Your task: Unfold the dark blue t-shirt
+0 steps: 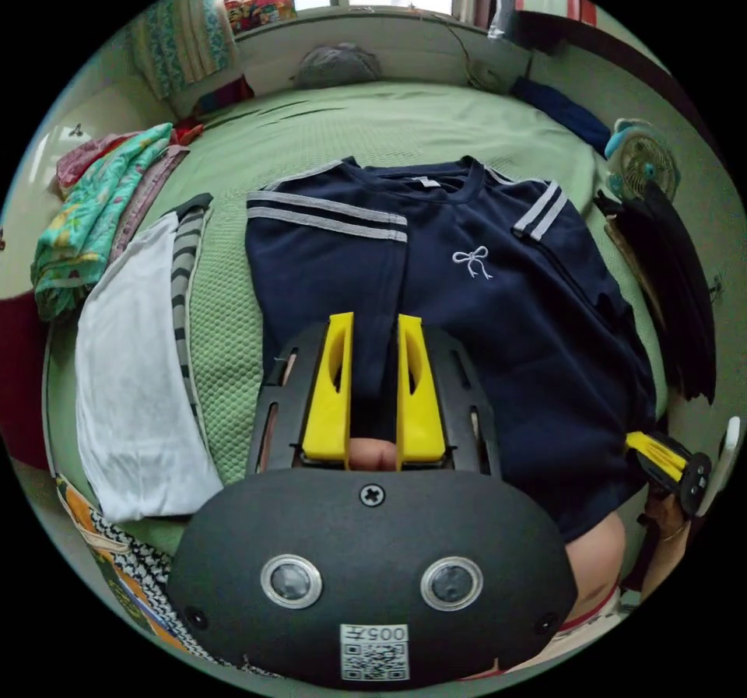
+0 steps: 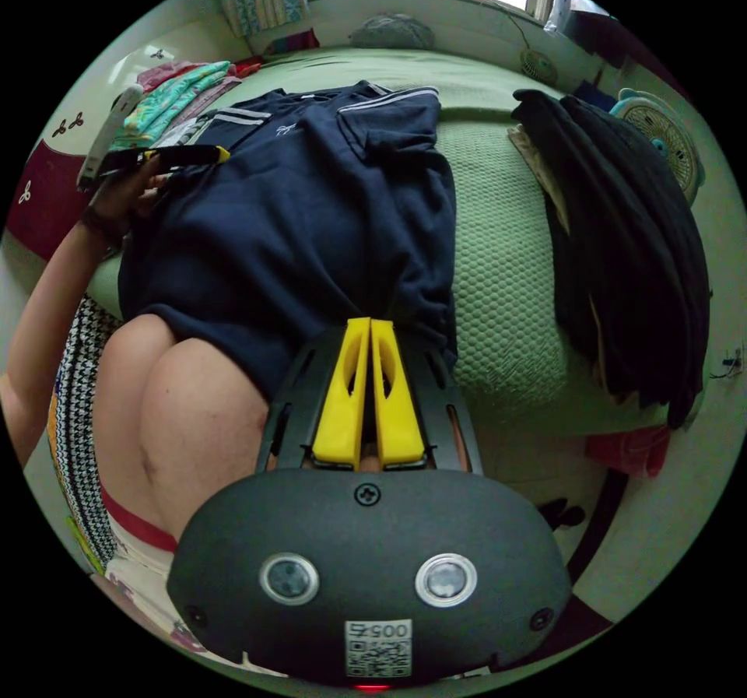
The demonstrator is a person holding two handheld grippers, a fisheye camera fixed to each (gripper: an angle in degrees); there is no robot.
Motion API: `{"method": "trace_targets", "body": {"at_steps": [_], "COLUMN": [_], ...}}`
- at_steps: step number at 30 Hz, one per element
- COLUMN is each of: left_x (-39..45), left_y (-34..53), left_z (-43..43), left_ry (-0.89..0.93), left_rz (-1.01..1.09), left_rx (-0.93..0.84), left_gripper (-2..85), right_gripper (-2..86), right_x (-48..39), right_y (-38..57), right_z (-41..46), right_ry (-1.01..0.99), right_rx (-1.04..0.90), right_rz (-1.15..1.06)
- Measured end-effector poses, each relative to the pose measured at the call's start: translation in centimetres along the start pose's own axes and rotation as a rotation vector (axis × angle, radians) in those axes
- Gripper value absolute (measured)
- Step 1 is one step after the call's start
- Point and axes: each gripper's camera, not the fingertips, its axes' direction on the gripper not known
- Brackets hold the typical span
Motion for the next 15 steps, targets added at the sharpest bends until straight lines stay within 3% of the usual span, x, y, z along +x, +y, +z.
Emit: {"method": "trace_targets", "body": {"at_steps": [6,12,15], "left_x": [-4.0,-10.1,-10.3], "left_y": [-0.7,0.8,1.5], "left_z": [-2.0,-5.9,-6.1], "left_ry": [-0.135,-0.301,-0.248], "left_rz": [-0.036,-0.28,-0.251], "left_rx": [0.02,0.105,0.085], "left_gripper": [1.0,0.9,2.4], "right_gripper": [-0.9,-0.9,-0.9], "right_x": [0.4,0.8,0.9], "right_y": [0.0,0.0,0.0], "right_z": [0.3,0.4,0.5], "right_ry": [0.005,0.003,0.006], "right_rx": [0.006,0.014,0.023], "right_rz": [0.013,0.029,0.031]}}
